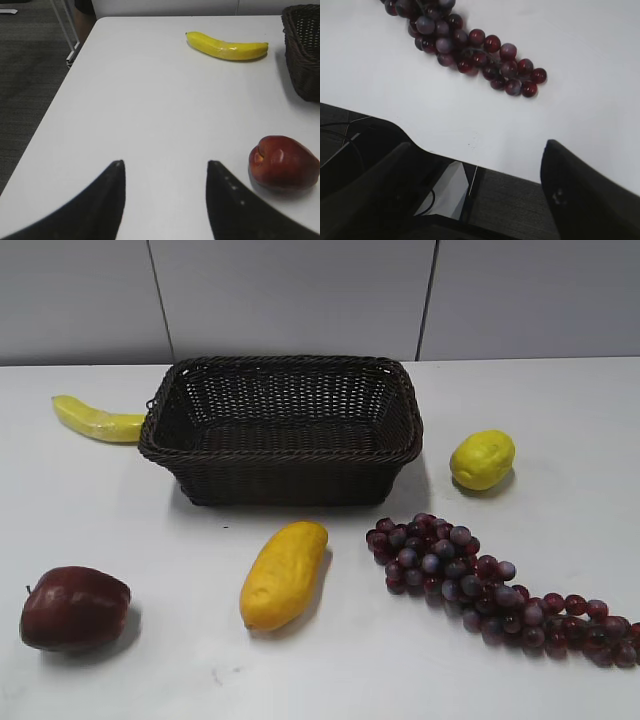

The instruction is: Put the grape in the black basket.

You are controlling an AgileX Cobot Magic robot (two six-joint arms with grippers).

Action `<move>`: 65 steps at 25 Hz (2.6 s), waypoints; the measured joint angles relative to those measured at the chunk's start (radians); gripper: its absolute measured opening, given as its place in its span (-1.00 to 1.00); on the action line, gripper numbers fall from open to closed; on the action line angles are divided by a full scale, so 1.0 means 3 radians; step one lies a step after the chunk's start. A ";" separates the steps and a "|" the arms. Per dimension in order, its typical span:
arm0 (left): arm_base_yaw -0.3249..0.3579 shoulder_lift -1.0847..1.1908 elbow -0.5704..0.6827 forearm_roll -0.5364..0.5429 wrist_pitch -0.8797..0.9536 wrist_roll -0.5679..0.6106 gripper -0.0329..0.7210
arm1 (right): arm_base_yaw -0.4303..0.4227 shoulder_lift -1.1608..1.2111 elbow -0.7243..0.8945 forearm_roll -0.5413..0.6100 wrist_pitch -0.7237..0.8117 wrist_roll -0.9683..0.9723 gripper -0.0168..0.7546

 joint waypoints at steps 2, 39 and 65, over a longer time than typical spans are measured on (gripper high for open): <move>0.0000 0.0000 0.0000 0.0000 0.0000 0.0000 0.36 | 0.0059 0.0162 -0.0090 -0.0007 -0.0070 -0.0077 0.58; 0.0000 0.0000 0.0000 0.0000 0.0000 0.0000 0.36 | 0.1398 0.3228 -0.0781 -0.0349 -0.1167 -0.0192 0.14; 0.0000 0.0000 0.0000 0.0000 0.0000 0.0000 0.36 | 0.1398 0.1266 -0.1375 -0.0344 -0.0612 -0.0251 -0.80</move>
